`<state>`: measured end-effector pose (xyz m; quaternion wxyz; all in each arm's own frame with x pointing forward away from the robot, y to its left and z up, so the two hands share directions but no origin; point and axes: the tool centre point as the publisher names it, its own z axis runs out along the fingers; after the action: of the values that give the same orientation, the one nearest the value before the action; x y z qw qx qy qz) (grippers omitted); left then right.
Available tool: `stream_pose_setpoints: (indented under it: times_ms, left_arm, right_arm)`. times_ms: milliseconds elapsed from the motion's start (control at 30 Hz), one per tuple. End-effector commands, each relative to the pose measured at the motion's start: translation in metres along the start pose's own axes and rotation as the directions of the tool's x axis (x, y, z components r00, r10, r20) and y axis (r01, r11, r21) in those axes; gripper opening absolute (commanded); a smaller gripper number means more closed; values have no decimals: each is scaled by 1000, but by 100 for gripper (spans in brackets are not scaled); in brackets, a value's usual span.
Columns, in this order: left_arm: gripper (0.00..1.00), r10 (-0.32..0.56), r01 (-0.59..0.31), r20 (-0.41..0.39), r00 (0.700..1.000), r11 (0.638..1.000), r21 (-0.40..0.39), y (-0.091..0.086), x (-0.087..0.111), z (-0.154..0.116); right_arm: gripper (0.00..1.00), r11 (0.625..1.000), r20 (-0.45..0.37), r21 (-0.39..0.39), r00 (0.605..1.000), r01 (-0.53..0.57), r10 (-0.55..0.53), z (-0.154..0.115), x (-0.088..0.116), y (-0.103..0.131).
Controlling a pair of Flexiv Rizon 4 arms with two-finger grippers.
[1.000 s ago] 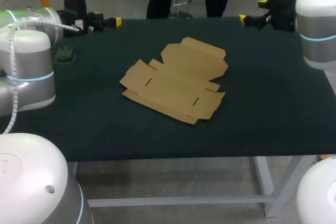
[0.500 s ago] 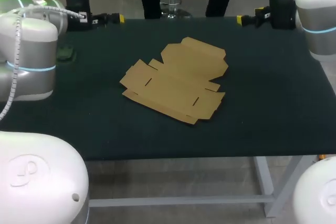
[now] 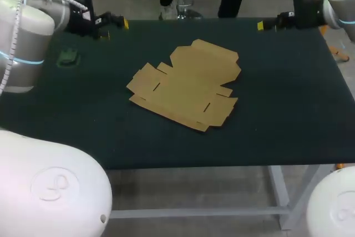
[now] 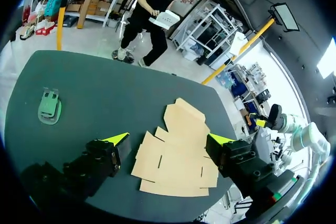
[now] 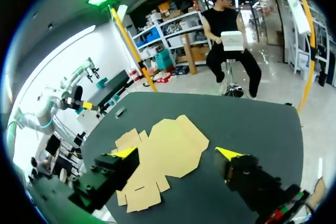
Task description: Assemble the packaging by folding the flat box into shape, placing the metal phone stand inside, and closing the box properly
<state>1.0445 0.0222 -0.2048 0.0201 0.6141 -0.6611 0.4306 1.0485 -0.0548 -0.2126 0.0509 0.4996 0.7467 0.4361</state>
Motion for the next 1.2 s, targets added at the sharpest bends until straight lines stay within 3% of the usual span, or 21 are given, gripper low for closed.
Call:
stream_pose_setpoints:
  times_ms: [33, 133, 233, 833, 900, 1033, 1200]
  left_arm:
    - [100, -18, 15, -12, 1000, 967, -254, 10, 0, -11]
    - [100, -44, 34, -27, 999, 955, -296, 20, -3, -12]
    - [100, -35, 51, 51, 998, 937, -345, 27, -6, -11]
    - [100, -35, 51, 51, 998, 937, -345, 27, -6, -11]
    - [100, -80, 94, 53, 995, 922, -375, 22, -5, -6]
    - [100, -83, 103, 68, 994, 912, -397, 29, -10, -3]
    - [100, -107, 135, 91, 990, 904, -406, 44, -17, -5]
  right_arm:
    - [100, 993, -2, 110, 999, -34, 34, -12, 2, -11]
    - [100, 986, -27, 152, 996, -75, 80, -15, 1, -25]
    - [100, 981, -29, 170, 994, -96, 102, -18, -2, -32]
    - [100, 981, -29, 170, 994, -96, 102, -18, -2, -32]
    - [100, 981, -29, 170, 994, -96, 102, -18, -2, -32]
    - [100, 968, 24, 163, 982, -191, 190, -14, -1, -36]
    - [100, 938, 7, 175, 953, -299, 302, -11, -3, -47]
